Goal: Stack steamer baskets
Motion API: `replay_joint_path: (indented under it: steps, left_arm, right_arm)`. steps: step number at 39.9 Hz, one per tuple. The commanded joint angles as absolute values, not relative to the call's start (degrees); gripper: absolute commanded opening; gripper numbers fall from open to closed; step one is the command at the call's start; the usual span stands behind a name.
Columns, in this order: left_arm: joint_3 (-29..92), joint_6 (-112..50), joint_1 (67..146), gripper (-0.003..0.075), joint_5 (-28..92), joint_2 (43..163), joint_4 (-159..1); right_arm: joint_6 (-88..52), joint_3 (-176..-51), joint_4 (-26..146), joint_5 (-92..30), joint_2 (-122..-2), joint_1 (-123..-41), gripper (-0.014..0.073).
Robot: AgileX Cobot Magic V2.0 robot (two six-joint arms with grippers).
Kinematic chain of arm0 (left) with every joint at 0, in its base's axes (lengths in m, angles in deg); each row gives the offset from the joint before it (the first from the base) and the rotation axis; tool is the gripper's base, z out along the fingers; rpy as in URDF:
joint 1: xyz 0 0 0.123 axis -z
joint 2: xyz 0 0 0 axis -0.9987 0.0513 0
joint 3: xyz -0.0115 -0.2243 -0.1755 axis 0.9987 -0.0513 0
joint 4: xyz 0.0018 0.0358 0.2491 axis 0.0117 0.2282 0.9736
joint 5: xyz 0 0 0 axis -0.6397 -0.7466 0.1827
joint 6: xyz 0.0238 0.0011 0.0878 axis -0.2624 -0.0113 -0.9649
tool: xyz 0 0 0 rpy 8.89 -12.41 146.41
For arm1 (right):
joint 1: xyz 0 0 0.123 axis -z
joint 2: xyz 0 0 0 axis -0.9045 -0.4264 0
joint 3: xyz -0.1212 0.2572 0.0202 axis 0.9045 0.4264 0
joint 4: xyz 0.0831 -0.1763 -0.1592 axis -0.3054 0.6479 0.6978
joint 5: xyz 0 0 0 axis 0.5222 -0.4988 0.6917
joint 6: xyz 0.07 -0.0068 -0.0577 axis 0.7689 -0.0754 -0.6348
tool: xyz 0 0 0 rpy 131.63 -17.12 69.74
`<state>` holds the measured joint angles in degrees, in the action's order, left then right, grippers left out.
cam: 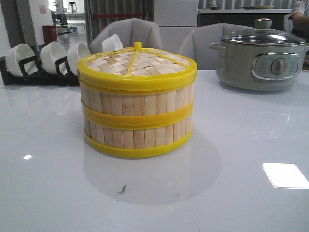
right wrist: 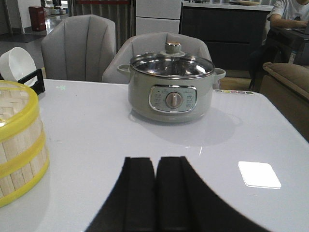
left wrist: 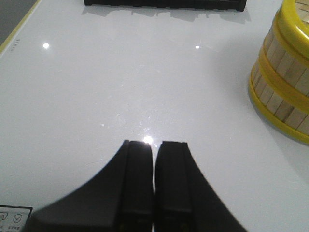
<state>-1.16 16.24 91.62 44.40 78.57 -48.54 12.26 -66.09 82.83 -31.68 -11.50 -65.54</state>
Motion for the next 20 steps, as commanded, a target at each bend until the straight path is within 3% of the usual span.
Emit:
replay_joint_path:
  steps: [1, 20]
  left_arm:
    - [0.59, 16.58, 92.01, 0.0094, 40.00, 78.64, -48.51]
    - [0.59, 16.58, 92.01, 0.0094, 40.00, 78.64, -48.51]
  right_arm:
    - [11.77, -67.78, 83.81, -37.25, -12.04, -65.24, 0.0077]
    - [11.77, -67.78, 83.81, -36.91, -12.04, -65.24, 0.0077]
